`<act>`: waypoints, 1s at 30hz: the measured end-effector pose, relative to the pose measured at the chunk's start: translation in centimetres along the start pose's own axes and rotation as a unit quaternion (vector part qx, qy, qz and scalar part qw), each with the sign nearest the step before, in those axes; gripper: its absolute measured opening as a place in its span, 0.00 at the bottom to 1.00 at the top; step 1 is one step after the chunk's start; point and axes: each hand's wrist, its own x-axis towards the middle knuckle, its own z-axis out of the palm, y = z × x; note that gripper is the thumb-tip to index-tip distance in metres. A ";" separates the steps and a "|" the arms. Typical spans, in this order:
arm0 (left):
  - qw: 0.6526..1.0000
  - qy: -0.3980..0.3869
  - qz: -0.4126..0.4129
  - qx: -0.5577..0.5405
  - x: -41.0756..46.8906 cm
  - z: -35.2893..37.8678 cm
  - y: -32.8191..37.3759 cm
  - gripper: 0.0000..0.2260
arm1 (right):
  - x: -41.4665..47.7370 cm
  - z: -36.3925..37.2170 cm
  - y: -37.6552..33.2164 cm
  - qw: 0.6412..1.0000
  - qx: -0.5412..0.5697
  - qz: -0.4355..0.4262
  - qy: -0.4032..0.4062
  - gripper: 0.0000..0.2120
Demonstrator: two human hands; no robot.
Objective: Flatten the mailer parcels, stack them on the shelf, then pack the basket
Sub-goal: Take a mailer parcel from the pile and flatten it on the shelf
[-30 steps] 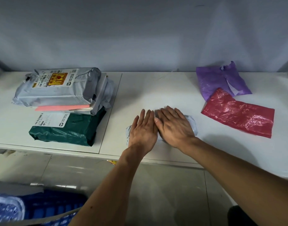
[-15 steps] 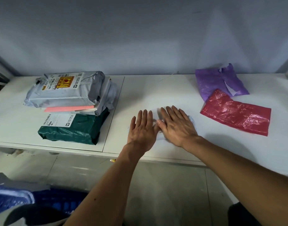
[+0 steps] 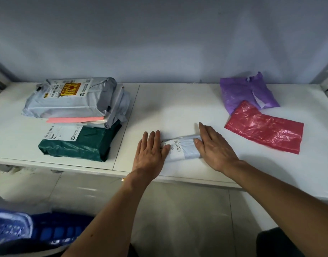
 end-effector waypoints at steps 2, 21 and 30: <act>1.000 -0.001 0.007 0.017 0.2 0.1 -0.4 0.32 | 0.2 0.3 0.0 1.000 -0.010 -0.007 -0.003 0.28; 0.729 0.109 -0.203 -0.644 -0.2 -1.9 -0.2 0.27 | -0.3 -1.3 -1.7 0.823 0.531 0.187 0.079 0.26; 0.718 0.071 -0.195 -0.665 0.2 -0.7 0.7 0.21 | 0.5 1.2 -1.9 0.876 0.432 0.192 0.096 0.23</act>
